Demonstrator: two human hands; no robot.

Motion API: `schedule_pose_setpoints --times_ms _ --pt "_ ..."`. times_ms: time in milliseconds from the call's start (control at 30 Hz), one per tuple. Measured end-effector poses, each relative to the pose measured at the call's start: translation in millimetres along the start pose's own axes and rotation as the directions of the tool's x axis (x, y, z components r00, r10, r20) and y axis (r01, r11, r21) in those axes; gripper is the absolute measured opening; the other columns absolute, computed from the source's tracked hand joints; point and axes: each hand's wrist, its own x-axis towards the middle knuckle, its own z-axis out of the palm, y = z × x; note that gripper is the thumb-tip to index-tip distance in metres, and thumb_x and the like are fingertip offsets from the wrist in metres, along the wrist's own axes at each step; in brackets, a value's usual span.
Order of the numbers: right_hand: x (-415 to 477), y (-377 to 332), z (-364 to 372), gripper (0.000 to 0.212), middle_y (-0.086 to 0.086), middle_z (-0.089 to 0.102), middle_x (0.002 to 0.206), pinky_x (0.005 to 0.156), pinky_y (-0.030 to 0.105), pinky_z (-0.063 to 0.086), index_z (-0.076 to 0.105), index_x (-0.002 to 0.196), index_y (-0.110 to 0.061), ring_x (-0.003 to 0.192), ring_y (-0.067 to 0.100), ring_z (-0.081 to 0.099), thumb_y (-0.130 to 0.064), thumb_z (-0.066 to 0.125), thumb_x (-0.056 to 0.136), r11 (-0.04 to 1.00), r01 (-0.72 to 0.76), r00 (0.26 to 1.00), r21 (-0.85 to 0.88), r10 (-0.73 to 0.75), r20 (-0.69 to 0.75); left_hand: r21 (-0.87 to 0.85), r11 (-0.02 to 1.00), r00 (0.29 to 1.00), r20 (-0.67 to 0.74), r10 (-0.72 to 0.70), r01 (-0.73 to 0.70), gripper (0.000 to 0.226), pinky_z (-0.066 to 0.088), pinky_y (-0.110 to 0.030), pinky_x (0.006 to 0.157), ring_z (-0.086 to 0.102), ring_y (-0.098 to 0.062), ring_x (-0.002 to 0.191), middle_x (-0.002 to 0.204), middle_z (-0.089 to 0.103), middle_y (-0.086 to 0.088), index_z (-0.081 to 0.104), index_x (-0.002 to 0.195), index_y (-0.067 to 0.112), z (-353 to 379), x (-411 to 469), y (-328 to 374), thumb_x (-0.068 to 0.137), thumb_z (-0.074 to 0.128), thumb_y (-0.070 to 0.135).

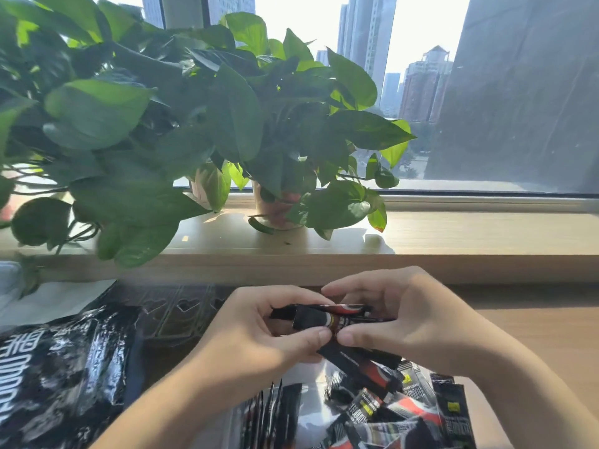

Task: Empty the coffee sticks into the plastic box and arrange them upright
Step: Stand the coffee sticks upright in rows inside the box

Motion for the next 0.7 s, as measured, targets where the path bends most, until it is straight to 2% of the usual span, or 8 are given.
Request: schedule_pose_setpoints --times_ms 133,267,333,433,567,700 --pt "-2 1 -2 0.039 -0.002 0.079 0.104 0.089 0.031 0.059 0.072 0.116 -0.019 0.098 0.014 0.075 -0.010 0.082 0.080 0.998 0.052 0.999 0.041 -0.053 0.006 -0.051 0.998 1.000 -0.016 0.019 -0.020 0.024 0.060 -0.029 0.066 0.077 -0.024 0.078 0.087 0.079 -0.013 0.081 0.093 0.016 1 0 1 0.072 0.078 0.006" --pt "-9 8 -10 0.038 0.003 0.078 0.106 0.088 0.044 0.060 0.074 0.114 -0.020 0.097 0.026 0.075 -0.026 0.081 0.077 0.992 0.049 0.999 0.112 -0.047 -0.023 -0.095 0.993 0.993 -0.105 0.061 -0.072 0.026 0.062 -0.031 0.067 0.076 -0.025 0.080 0.088 0.079 -0.013 0.081 0.091 0.018 0 -1 -1 0.068 0.078 0.007" --pt "-13 11 -14 0.033 0.008 0.079 0.101 0.079 0.039 0.060 0.075 0.111 -0.025 0.089 0.027 0.075 -0.028 0.080 0.078 0.993 0.029 0.999 0.114 -0.024 -0.044 -0.112 0.989 0.987 -0.139 0.078 -0.093 0.027 0.061 -0.032 0.068 0.076 -0.026 0.082 0.091 0.078 -0.013 0.081 0.092 0.017 -1 -1 -2 0.067 0.078 0.006" --pt "-17 14 -15 0.022 0.010 0.078 0.092 0.066 0.031 0.058 0.076 0.107 -0.025 0.072 0.023 0.072 -0.022 0.075 0.085 0.997 0.020 0.999 0.077 -0.016 -0.047 -0.134 0.985 0.981 -0.175 0.083 -0.107 0.029 0.062 -0.033 0.070 0.076 -0.031 0.085 0.092 0.078 -0.017 0.080 0.095 0.012 0 0 -4 0.068 0.078 0.004" --pt "-16 14 -9 0.021 0.009 0.076 0.081 0.061 0.025 0.050 0.077 0.107 -0.027 0.059 0.015 0.060 -0.012 0.066 0.095 0.999 0.032 0.997 0.035 -0.030 -0.072 -0.136 0.985 0.977 -0.199 0.076 -0.104 0.029 0.063 -0.035 0.072 0.076 -0.033 0.086 0.093 0.078 -0.017 0.080 0.097 0.010 2 0 -6 0.069 0.076 0.004" --pt "-14 14 -3 0.022 0.004 0.061 0.065 0.061 0.026 0.041 0.076 0.106 -0.034 0.060 0.012 0.050 -0.022 0.060 0.098 0.999 0.046 0.992 0.016 -0.044 -0.116 -0.069 0.993 0.982 -0.169 0.079 -0.092 0.027 0.062 -0.032 0.071 0.076 -0.025 0.087 0.096 0.079 -0.011 0.080 0.100 0.014 3 -1 -5 0.078 0.074 0.000"
